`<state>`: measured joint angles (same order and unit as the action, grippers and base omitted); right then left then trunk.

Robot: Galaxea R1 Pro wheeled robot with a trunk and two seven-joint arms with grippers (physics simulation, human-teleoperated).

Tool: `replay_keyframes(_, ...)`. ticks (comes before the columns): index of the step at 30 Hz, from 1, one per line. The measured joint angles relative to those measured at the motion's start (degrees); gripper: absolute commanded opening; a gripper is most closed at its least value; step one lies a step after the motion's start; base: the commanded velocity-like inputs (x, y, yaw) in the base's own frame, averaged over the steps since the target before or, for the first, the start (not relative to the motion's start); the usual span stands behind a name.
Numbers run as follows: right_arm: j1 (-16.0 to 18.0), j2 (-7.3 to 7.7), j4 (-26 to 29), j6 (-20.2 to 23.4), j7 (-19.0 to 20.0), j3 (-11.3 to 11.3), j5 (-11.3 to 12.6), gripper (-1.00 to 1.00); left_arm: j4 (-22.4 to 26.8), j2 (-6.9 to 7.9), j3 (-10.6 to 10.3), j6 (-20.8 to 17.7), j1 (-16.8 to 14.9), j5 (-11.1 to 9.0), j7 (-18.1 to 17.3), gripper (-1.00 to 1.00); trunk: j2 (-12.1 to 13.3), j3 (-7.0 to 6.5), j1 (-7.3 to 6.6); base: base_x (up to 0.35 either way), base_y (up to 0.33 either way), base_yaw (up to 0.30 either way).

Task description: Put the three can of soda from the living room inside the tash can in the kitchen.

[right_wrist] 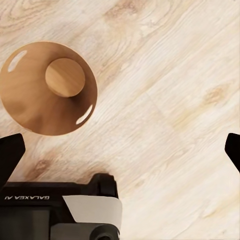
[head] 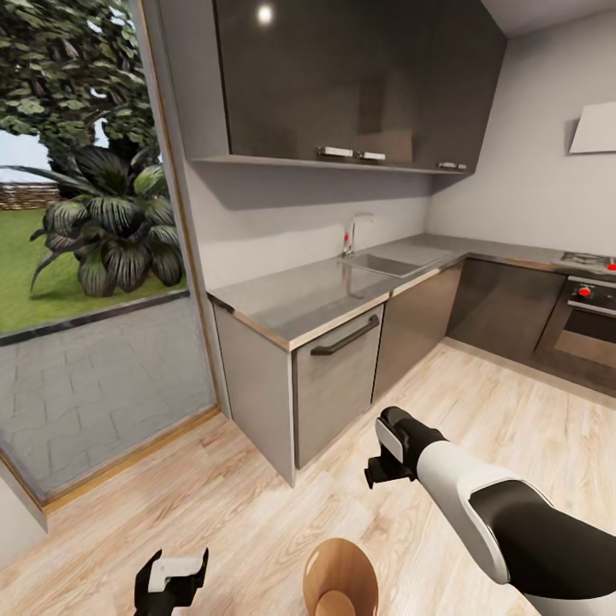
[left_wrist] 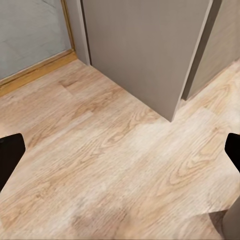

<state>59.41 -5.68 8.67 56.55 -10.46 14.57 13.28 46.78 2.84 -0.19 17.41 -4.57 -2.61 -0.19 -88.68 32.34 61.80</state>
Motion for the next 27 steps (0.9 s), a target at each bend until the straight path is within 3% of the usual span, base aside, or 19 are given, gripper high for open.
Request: replay_keyframes(27, 0.0, 0.21, -0.2, -1.1, 0.0, 0.7, -0.2, 1.0, -0.8, -0.02, -0.3, 0.0, -0.1, 0.2, 0.1, 1.0, -10.8, 4.85, 5.93, 0.0, 0.0, 0.0)
